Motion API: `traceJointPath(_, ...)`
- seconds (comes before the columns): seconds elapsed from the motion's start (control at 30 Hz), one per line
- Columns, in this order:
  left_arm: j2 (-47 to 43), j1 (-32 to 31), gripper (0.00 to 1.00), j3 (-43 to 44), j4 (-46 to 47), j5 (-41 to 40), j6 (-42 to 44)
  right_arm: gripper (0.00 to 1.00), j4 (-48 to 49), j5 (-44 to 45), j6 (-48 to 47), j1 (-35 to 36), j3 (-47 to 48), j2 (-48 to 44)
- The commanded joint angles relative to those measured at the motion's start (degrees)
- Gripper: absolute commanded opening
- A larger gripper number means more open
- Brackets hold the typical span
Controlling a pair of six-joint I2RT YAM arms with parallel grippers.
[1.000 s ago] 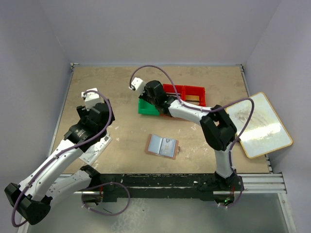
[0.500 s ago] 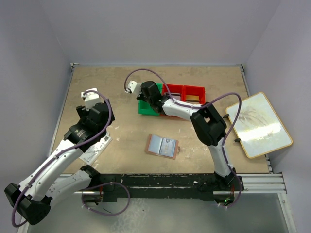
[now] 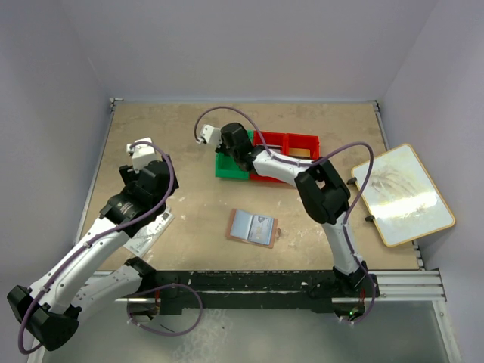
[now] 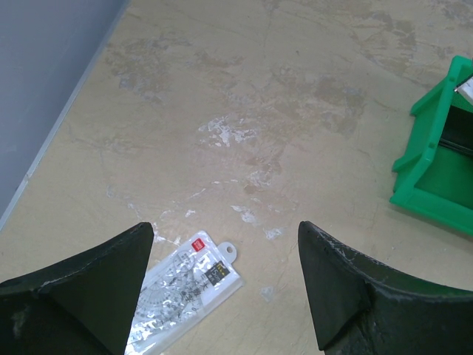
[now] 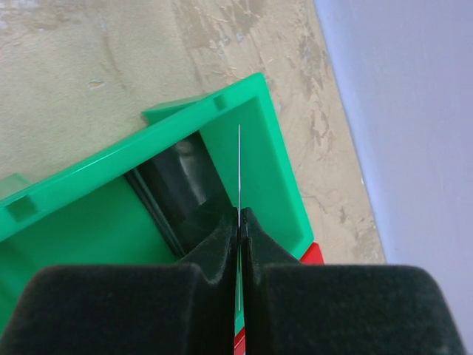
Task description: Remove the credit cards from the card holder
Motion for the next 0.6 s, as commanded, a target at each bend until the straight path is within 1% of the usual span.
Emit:
traceJointPath(0.0,-0.4,0.4,0.77,0.0,1.6,-0.4,0.8,0.00,-1.3,-1.3,-1.8,-1.2,4.1,1.0)
traceJointPath(0.43,-0.2,0.5,0.77,-0.1,1.8,0.2,1.0,0.00,-5.3,-1.8,-3.3,-1.7,6.8,4.2)
traceJointPath(0.5,-0.2,0.6,0.77,-0.1,1.8,0.0,1.0,0.02,-5.9,-1.8,-3.5,-1.7,7.1,4.5)
traceJointPath(0.57,-0.3,0.6,0.77,-0.1,1.8,0.1,1.0,0.06,-6.6,-1.9,-3.4,-1.7,7.5,4.7)
